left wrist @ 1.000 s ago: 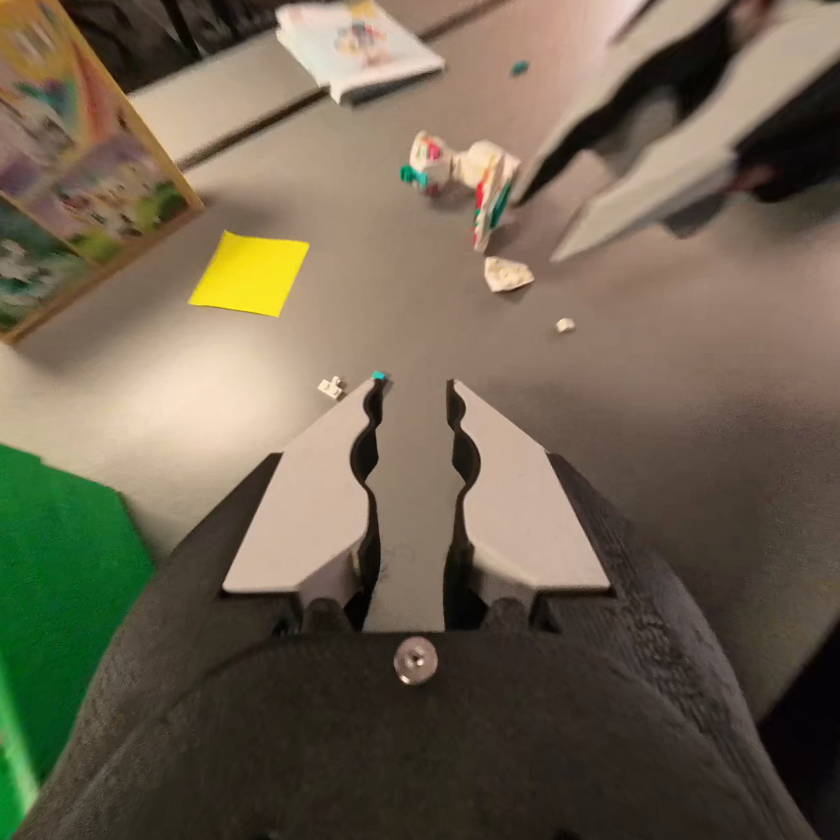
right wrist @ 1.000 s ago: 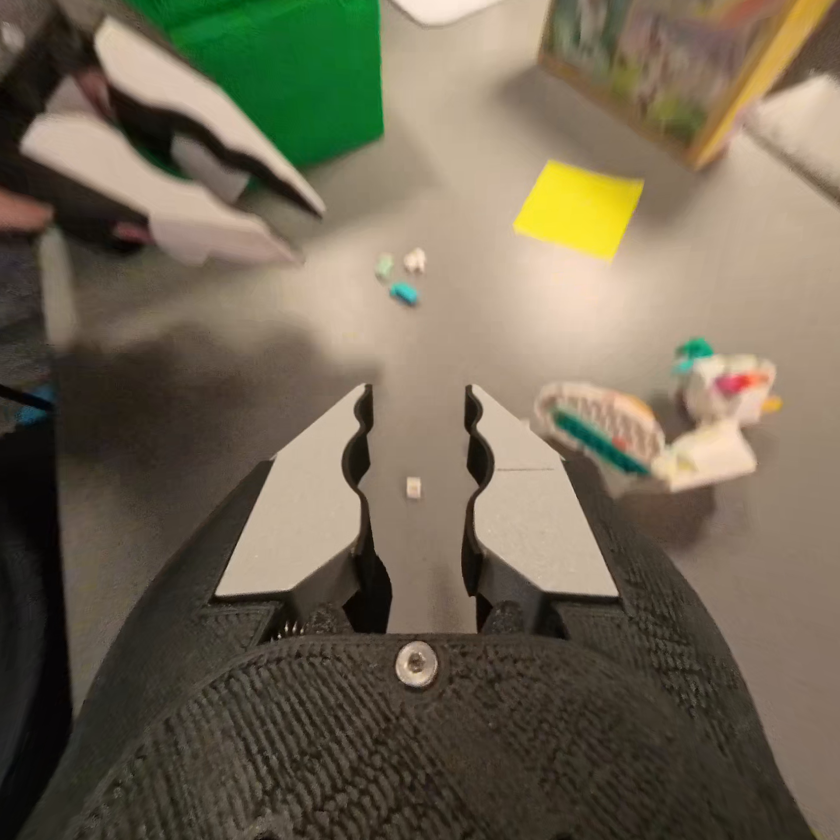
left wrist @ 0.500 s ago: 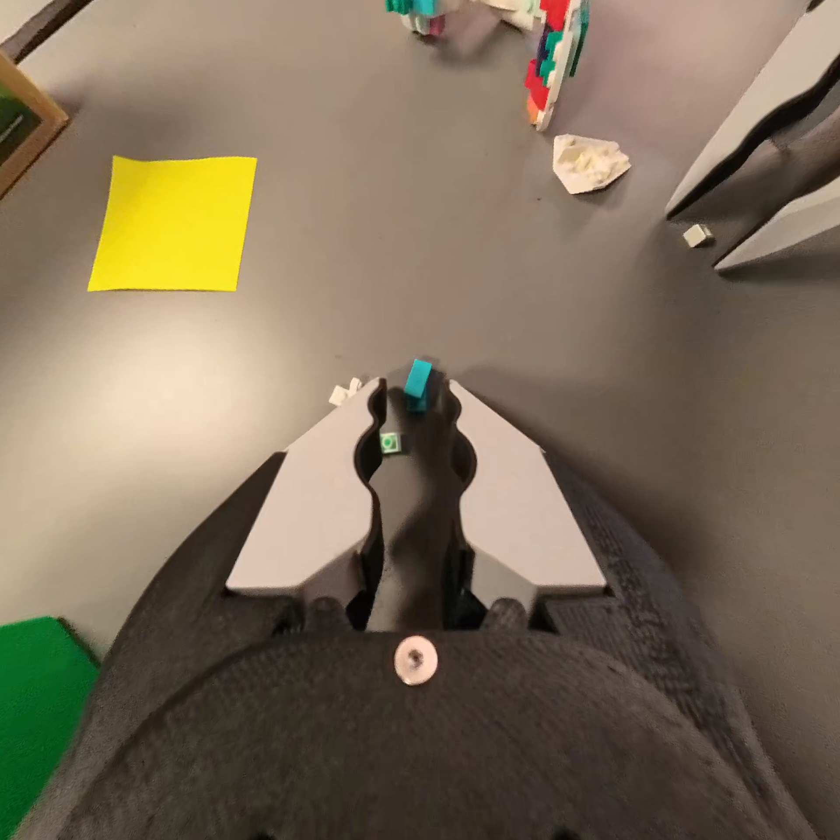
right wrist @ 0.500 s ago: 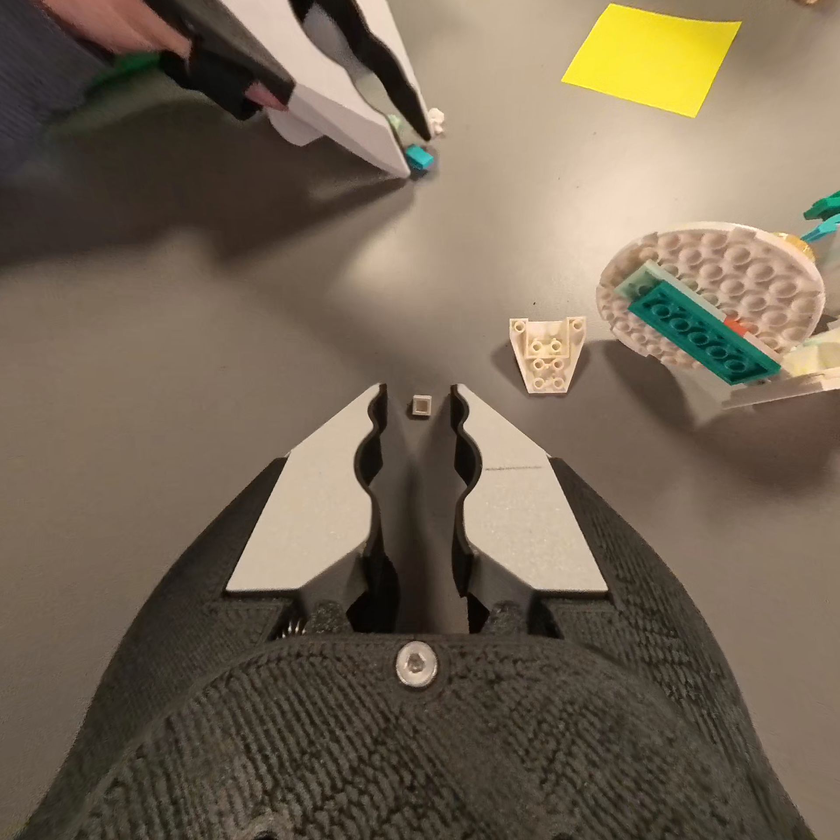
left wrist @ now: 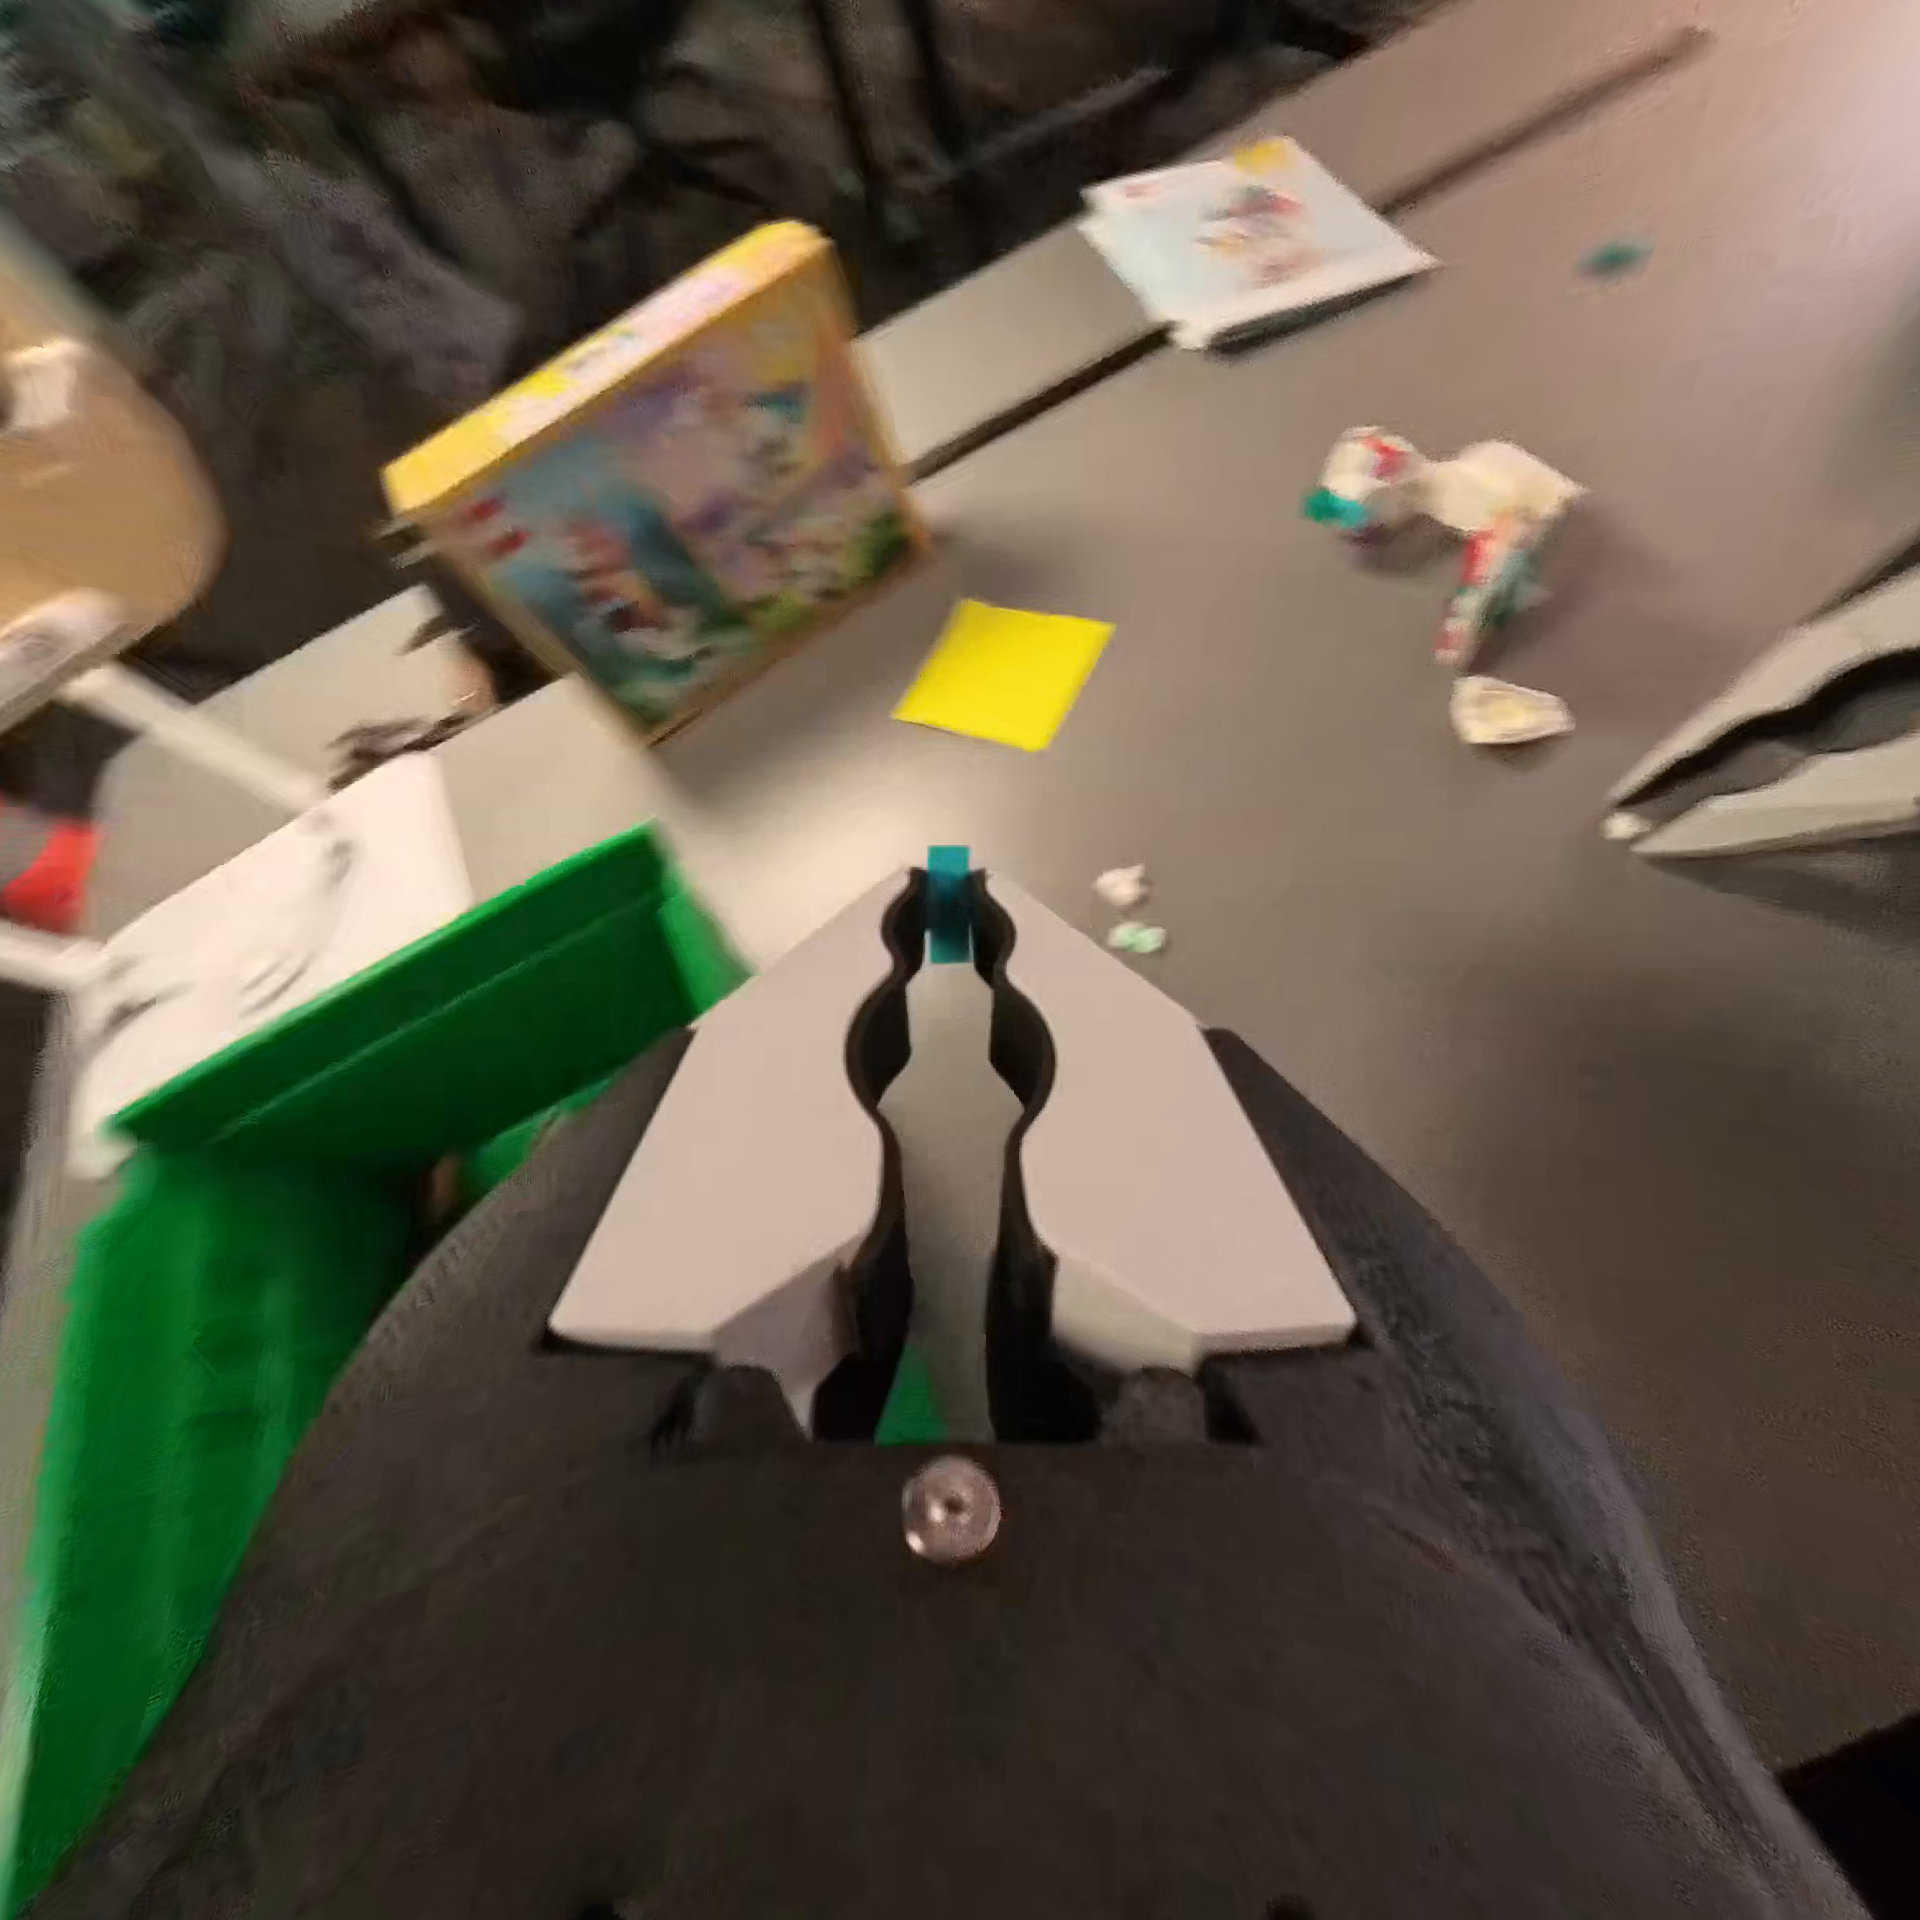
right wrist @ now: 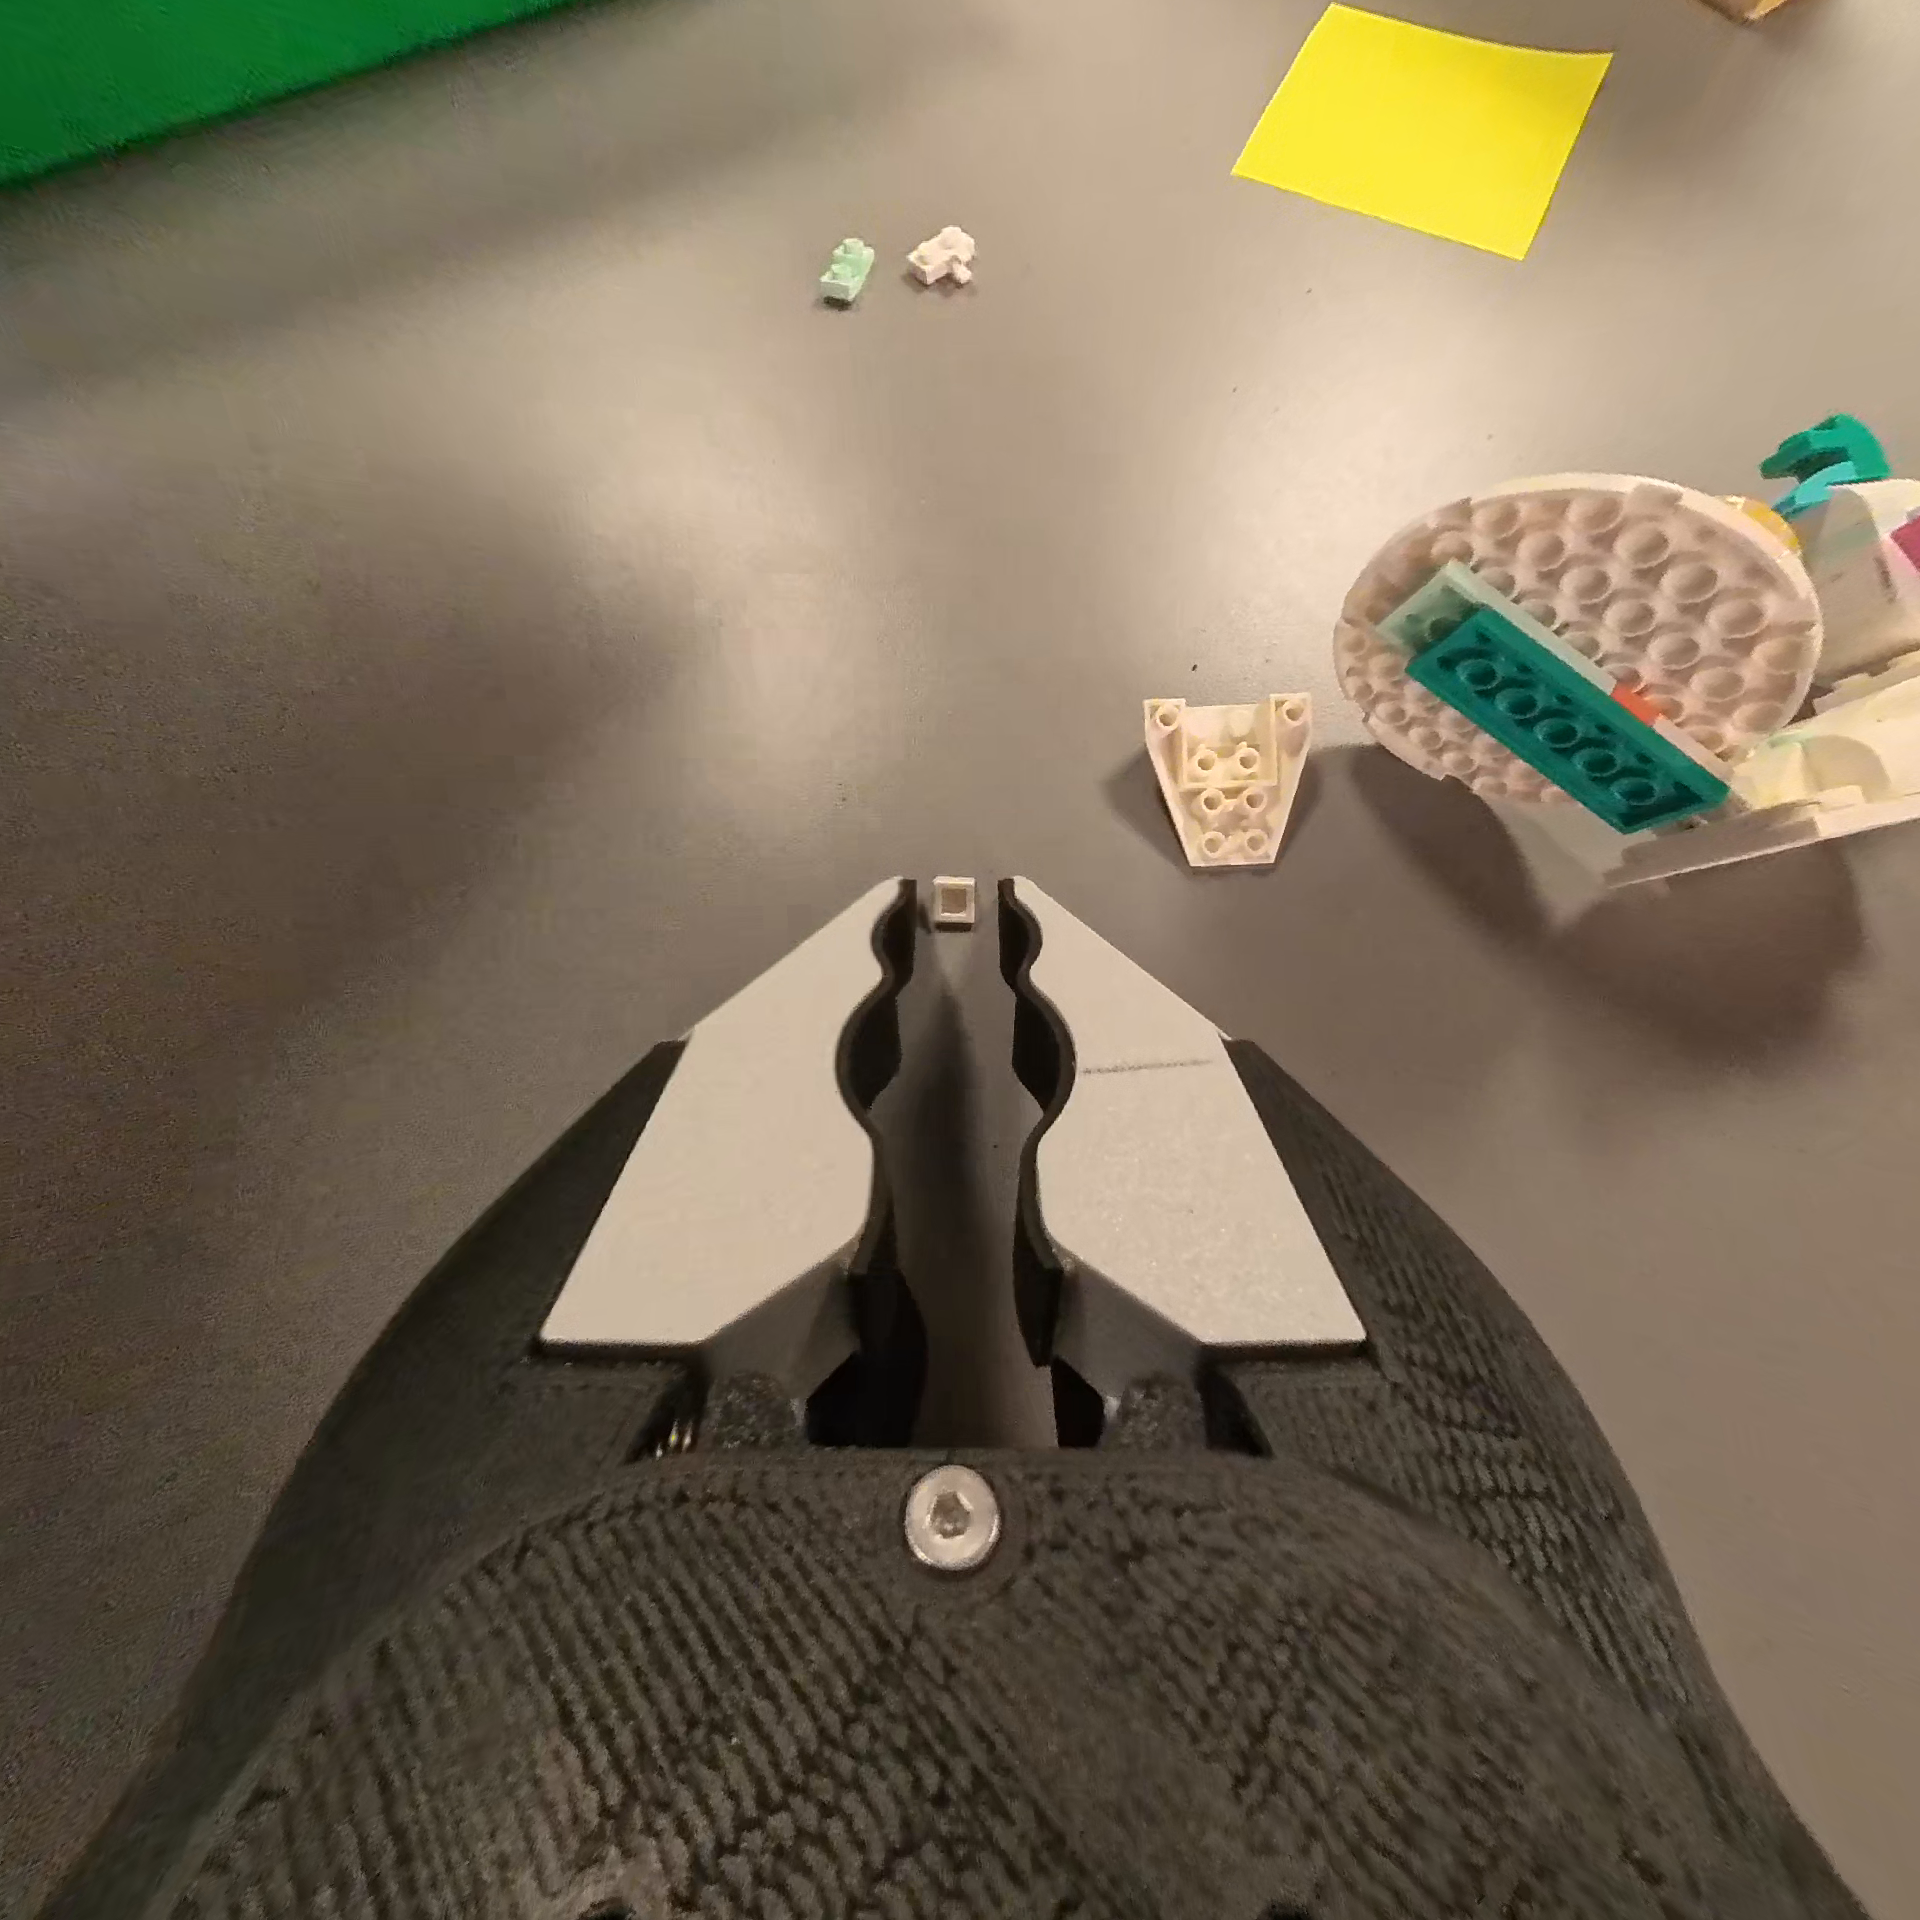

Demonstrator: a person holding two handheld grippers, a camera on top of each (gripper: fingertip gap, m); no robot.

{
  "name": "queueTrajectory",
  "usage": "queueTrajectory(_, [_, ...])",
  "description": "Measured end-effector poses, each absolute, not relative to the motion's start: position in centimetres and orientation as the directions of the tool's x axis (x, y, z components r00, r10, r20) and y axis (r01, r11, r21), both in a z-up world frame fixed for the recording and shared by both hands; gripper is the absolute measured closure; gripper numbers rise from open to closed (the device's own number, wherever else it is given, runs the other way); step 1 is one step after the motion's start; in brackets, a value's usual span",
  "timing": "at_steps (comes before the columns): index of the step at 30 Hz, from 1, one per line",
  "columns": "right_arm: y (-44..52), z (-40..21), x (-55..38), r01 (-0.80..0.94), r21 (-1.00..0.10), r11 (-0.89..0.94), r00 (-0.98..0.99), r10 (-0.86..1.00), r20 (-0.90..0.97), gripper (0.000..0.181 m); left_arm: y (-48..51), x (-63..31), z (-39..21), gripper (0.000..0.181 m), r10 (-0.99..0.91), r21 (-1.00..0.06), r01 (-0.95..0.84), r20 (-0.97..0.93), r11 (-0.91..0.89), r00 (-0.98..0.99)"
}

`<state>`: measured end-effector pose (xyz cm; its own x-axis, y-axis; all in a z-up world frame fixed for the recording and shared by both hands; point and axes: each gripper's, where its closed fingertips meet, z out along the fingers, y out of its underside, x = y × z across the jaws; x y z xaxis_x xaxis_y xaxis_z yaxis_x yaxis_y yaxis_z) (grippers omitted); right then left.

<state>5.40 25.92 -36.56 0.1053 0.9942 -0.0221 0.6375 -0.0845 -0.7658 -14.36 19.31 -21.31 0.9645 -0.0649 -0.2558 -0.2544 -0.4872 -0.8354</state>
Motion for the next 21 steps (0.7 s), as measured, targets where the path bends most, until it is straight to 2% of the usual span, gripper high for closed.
queueTrajectory(2, [26.0, -36.6, 5.3, 0.638, -0.765, -0.084, 0.113, 0.993, -0.015, 0.17, 16.2, -18.2, -21.3, 0.174, 0.059, -0.829, -0.156, -0.221, -0.537, 0.974])
queueTrajectory(4, [25.9, -36.6, 5.2, 0.639, -0.765, -0.083, 0.115, 0.993, -0.012, 0.174, 13.4, -22.4, -23.7, 0.174, 0.177, -0.781, -0.035, -0.185, -0.623, 0.967])
queueTrajectory(8, [25.9, -36.6, 5.1, 0.639, -0.764, -0.089, 0.126, 0.992, -0.011, 0.175, 9.4, -26.8, -31.5, 0.17, 0.307, -0.592, 0.236, -0.02, -0.771, 0.952])
queueTrajectory(11, [25.9, -36.6, 4.9, 0.645, -0.757, -0.107, 0.145, 0.989, -0.016, 0.176, 7.9, -27.1, -35.0, 0.131, 0.342, -0.47, 0.325, 0.051, -0.821, 0.938])
queueTrajectory(12, [25.8, -36.1, 4.3, 0.637, -0.764, -0.103, 0.142, 0.99, -0.015, 0.176, 7.8, -27.3, -35.1, 0.12, 0.342, -0.473, 0.313, 0.027, -0.824, 0.939])
queueTrajectory(14, [24.9, -32.8, 1.2, 0.54, -0.838, -0.081, 0.103, 0.994, -0.03, 0.176, 8.1, -27.6, -33.9, 0.119, 0.335, -0.536, 0.273, -0.02, -0.799, 0.942])
queueTrajectory(17, [22.4, -25.6, -6.2, 0.382, -0.924, 0.017, -0.026, 1.0, 0.007, 0.176, 8.6, -28.6, -29.8, 0.121, 0.377, -0.706, 0.216, -0.078, -0.675, 0.923])
queueTrajectory(21, [17.3, -21.0, -17.7, 0.399, -0.885, 0.24, -0.268, 0.953, 0.138, 0.176, 7.0, -29.5, -25.1, 0.125, 0.451, -0.848, 0.159, -0.103, -0.506, 0.886])
